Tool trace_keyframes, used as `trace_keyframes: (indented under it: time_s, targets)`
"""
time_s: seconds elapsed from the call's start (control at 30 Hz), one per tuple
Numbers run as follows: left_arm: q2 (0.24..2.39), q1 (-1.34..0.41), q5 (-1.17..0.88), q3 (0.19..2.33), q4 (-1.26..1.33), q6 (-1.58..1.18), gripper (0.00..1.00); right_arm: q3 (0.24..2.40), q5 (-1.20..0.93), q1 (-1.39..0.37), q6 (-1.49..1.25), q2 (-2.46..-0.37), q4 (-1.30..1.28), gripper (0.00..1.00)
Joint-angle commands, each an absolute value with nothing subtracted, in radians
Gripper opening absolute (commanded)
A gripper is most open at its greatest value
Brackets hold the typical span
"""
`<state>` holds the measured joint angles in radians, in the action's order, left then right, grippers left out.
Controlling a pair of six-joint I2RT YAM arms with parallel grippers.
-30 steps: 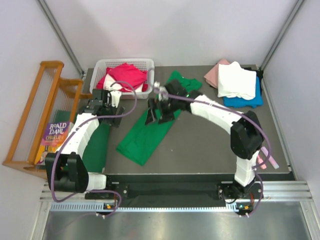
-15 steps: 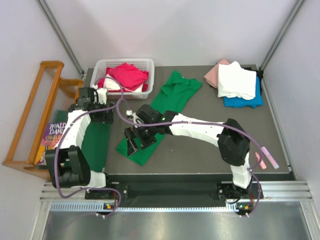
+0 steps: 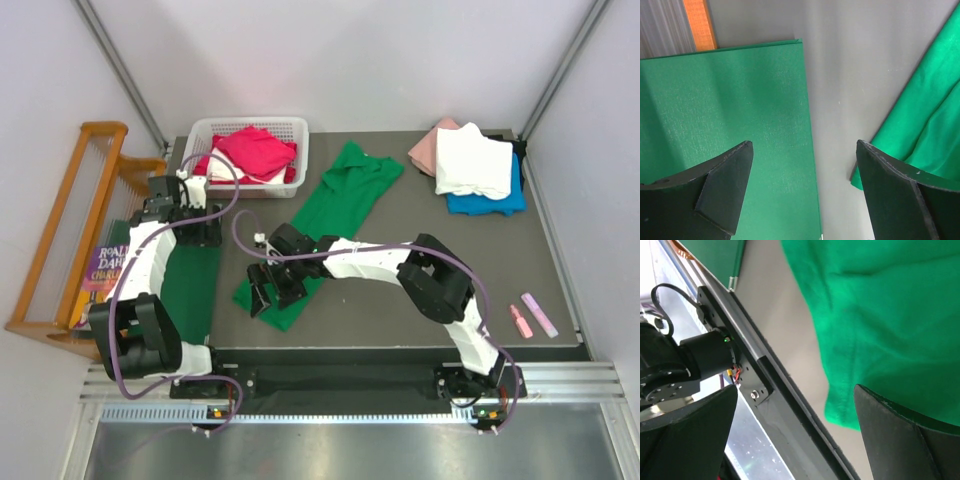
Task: Fold and stack the t-shirts
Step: Fold the tshirt
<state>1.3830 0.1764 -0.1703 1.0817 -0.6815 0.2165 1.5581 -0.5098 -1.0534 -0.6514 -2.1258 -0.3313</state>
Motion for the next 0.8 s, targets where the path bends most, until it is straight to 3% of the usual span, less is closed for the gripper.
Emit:
trace_keyframes:
  time_s: [0.0, 0.5, 0.77]
  targets:
    - [1.351, 0.187, -0.193, 1.092, -0.677, 0.236, 0.88, 1.491, -0.557, -1.023, -0.724, -2.115, -0.175, 1.0]
    - [1.35, 0.193, -0.207, 1.118, -0.692, 0.252, 0.88, 1.123, -0.468, -0.991, -0.769, -1.876, -0.163, 1.0]
    - [1.348, 0.192, -0.224, 1.132, -0.704, 0.255, 0.88, 0.982, -0.425, -0.884, -0.701, -1.732, -0.25, 1.0]
